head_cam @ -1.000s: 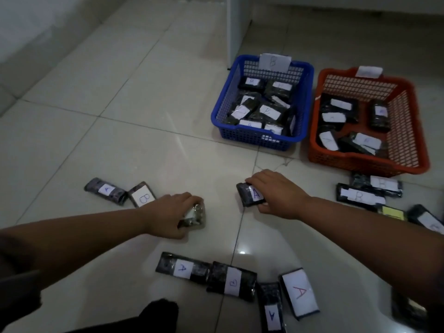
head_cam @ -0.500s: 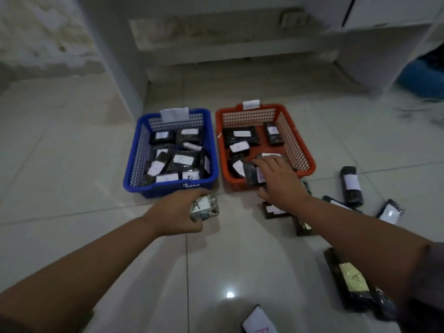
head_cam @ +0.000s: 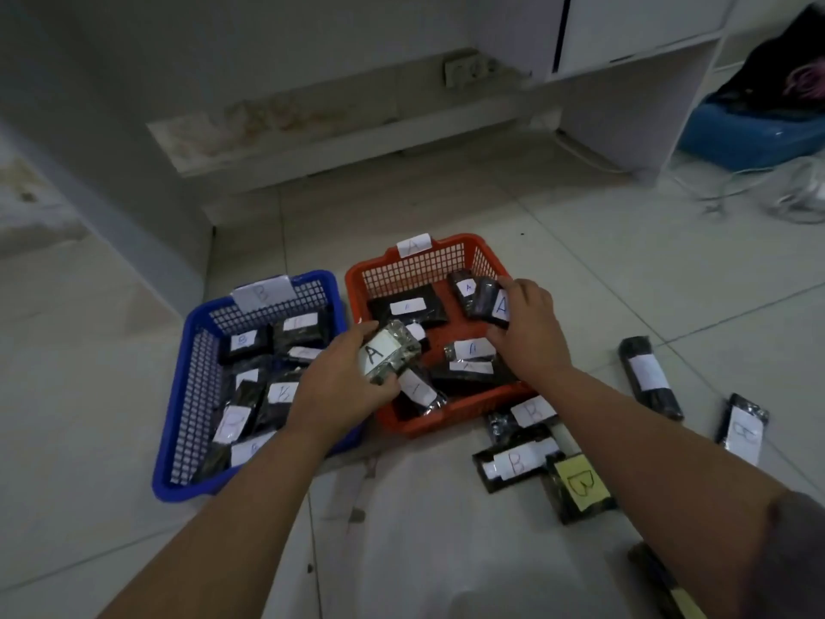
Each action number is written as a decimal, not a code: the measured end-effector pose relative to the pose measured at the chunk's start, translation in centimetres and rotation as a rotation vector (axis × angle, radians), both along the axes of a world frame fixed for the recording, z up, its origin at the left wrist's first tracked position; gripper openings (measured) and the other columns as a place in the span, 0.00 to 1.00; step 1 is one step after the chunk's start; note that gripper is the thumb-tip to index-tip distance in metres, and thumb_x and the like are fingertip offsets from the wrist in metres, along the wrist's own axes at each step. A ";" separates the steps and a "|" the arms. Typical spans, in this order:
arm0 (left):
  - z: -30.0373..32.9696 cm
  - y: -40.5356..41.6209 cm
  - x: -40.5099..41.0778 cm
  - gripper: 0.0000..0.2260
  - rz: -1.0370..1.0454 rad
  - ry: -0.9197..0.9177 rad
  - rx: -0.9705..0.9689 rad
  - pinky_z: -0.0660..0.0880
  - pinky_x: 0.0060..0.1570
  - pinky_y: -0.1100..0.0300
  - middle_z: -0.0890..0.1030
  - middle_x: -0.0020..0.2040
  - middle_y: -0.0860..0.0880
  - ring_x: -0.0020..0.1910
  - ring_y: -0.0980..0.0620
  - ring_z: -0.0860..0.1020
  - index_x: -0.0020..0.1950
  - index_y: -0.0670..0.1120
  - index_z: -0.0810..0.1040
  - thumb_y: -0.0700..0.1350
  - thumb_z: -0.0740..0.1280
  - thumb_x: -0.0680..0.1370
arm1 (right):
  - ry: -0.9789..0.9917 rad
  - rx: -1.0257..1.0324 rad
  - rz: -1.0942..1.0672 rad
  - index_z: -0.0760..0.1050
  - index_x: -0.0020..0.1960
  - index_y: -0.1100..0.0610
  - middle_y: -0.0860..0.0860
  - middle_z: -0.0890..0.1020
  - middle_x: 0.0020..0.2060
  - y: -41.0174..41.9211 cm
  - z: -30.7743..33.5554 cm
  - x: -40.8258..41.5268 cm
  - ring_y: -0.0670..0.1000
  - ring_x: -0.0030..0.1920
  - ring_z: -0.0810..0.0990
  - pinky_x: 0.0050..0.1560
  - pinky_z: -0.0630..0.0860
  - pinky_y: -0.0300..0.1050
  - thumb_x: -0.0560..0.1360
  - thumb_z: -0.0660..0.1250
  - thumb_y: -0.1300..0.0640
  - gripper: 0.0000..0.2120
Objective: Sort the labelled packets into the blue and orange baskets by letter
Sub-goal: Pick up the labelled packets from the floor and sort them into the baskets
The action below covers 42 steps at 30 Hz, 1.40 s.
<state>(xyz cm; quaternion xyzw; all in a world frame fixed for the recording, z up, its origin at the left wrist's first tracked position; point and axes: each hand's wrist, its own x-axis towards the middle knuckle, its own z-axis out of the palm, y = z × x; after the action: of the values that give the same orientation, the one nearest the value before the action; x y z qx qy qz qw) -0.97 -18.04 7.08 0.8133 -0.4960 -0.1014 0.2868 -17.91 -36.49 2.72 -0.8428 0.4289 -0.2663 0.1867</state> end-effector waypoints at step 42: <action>-3.9 20.3 1.6 0.19 -0.133 -0.080 0.161 0.64 0.58 0.74 0.70 0.62 0.57 0.59 0.63 0.69 0.66 0.53 0.71 0.43 0.66 0.76 | 0.088 -0.270 0.275 0.75 0.57 0.59 0.56 0.80 0.53 7.9 0.3 3.2 0.58 0.56 0.73 0.57 0.69 0.54 0.72 0.65 0.59 0.14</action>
<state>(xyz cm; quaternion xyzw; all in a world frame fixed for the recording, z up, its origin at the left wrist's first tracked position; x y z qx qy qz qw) 0.64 2.26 3.22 0.8025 -0.5501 -0.1270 0.1929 -14.72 -28.64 3.02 -0.9217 0.2777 -0.2561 0.0877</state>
